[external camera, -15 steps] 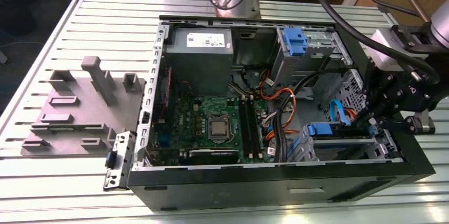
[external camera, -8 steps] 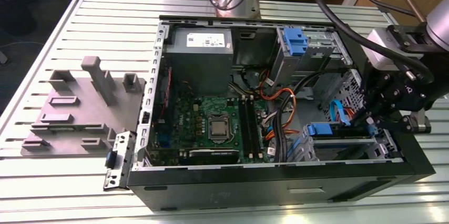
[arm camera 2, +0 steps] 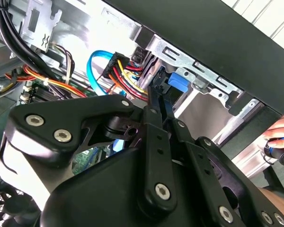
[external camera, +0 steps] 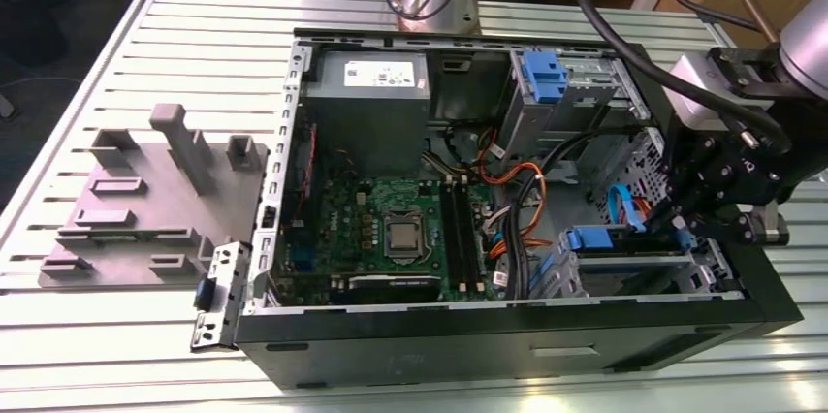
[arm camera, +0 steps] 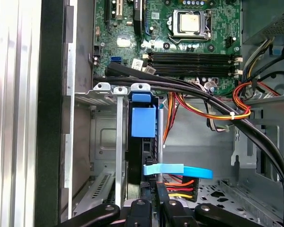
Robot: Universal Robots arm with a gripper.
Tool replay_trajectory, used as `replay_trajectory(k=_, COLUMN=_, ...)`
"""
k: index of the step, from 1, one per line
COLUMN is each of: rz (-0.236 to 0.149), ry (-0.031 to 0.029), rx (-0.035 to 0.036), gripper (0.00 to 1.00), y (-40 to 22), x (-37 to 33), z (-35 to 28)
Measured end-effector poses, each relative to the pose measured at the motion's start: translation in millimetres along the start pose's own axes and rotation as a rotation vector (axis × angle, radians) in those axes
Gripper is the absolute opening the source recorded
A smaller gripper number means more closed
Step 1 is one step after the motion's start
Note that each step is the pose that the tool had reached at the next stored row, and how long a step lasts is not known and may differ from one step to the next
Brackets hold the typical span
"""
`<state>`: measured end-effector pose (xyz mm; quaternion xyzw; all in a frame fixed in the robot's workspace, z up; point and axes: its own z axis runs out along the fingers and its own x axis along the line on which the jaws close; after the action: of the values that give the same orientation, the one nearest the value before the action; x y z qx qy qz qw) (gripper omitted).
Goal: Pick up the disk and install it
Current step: 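Insert the second disk wire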
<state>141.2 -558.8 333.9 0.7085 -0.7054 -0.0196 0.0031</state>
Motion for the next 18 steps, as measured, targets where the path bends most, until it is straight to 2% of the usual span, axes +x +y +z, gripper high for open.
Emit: replay_trajectory(k=18, rz=0.002, ry=-0.0005, rx=0.0001, gripper=0.16, y=-2.1, x=0.2, z=-1.3)
